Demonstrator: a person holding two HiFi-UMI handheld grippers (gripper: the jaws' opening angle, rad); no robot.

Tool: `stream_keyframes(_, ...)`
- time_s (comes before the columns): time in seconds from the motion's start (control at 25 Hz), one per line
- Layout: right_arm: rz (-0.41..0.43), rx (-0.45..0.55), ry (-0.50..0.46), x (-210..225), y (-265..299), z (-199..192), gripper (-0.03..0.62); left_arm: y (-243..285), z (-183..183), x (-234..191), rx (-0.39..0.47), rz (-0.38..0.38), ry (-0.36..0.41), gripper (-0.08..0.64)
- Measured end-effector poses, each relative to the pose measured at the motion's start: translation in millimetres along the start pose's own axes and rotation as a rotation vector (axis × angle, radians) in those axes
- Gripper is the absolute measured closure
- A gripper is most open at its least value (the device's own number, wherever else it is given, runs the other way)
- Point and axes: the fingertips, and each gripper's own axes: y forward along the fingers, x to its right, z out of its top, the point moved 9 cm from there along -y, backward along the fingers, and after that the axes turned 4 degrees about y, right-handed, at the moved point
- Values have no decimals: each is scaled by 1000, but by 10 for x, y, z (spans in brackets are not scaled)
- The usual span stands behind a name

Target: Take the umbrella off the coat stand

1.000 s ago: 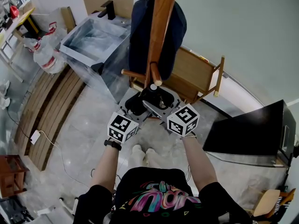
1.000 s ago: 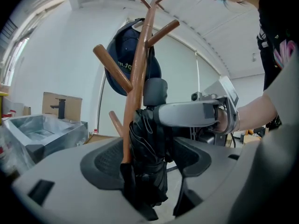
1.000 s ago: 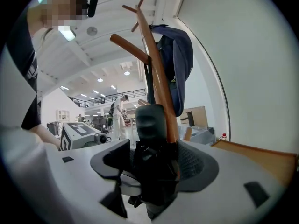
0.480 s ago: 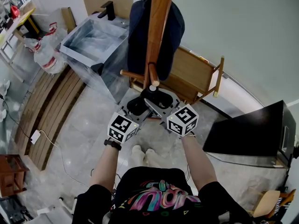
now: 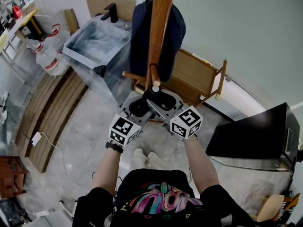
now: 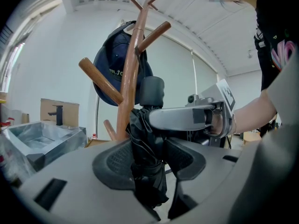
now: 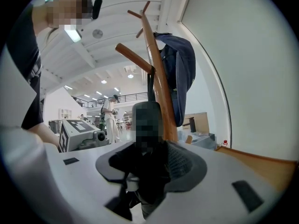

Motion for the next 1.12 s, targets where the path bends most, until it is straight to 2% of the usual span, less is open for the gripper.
stream_keyframes(1.12, 11, 127, -114, -600, -467, 682, 390, -430, 785, 434, 102, 1, 53, 353)
